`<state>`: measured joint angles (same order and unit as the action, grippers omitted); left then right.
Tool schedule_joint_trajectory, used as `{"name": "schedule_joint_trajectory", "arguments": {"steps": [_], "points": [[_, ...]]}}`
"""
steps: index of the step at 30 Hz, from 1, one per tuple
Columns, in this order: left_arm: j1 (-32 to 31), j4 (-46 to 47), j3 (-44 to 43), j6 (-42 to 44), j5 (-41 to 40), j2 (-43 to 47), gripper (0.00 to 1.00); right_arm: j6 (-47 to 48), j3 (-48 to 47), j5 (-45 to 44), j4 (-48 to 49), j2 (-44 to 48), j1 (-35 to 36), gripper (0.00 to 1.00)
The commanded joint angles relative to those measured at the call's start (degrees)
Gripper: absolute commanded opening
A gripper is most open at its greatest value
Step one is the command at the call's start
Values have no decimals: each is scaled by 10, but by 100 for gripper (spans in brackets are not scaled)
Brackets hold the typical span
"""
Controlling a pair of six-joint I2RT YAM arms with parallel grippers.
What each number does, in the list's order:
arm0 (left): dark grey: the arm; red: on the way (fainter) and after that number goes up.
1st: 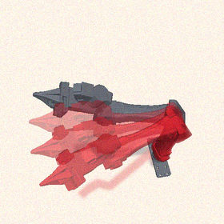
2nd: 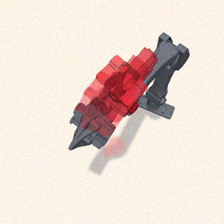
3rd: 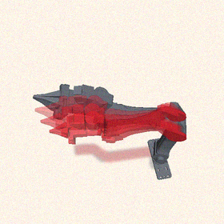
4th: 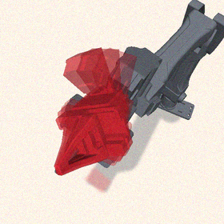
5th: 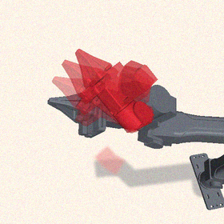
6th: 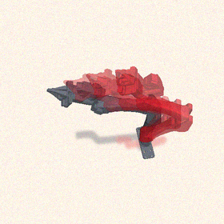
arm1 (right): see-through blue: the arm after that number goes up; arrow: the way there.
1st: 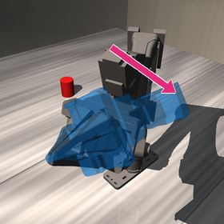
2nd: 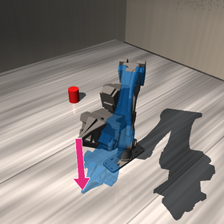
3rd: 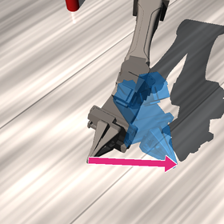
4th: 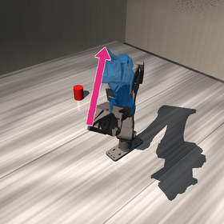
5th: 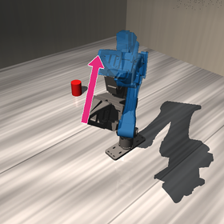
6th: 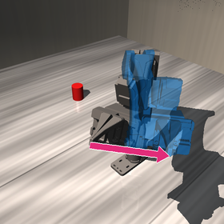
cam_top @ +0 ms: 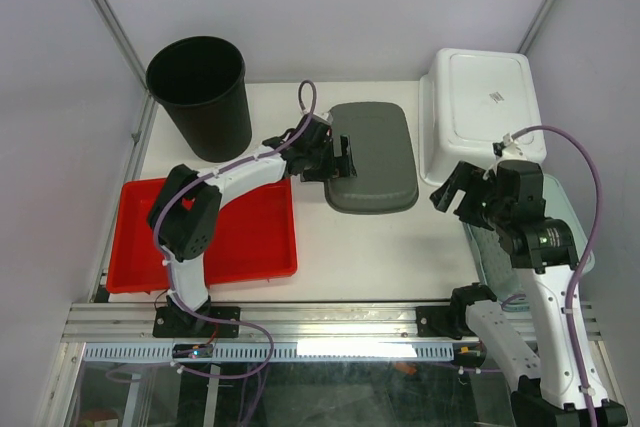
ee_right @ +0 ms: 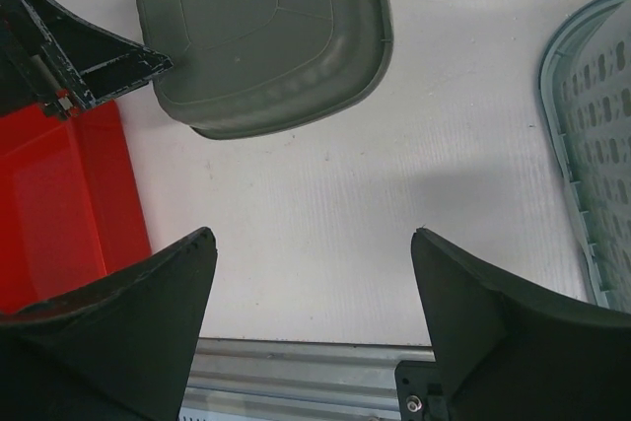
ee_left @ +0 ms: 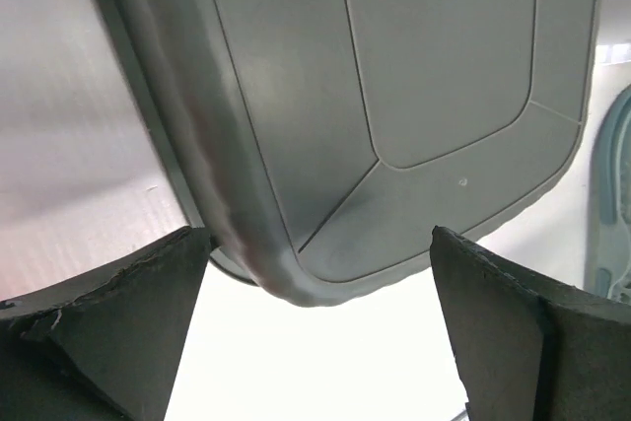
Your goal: Turn the large container upside down
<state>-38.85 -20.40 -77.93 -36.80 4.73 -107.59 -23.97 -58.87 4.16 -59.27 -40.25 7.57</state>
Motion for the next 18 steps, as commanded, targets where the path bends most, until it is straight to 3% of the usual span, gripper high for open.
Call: {"name": "schedule_joint_trajectory", "arguments": {"steps": [1, 10, 15, 18], "points": [[-3, -21, -40, 47, -50, 19, 99, 17, -23, 29, 36, -7, -3, 84], [-10, -72, -75, 72, -84, 106, 99, -19, 29, 156, 125, -29, 23, 86], [-10, -119, -96, 88, -118, 190, 99, -70, 55, 25, 184, -86, 203, 88], [-10, -153, -110, 98, -158, 239, 99, -94, 52, -47, 217, -176, 317, 90]]}}
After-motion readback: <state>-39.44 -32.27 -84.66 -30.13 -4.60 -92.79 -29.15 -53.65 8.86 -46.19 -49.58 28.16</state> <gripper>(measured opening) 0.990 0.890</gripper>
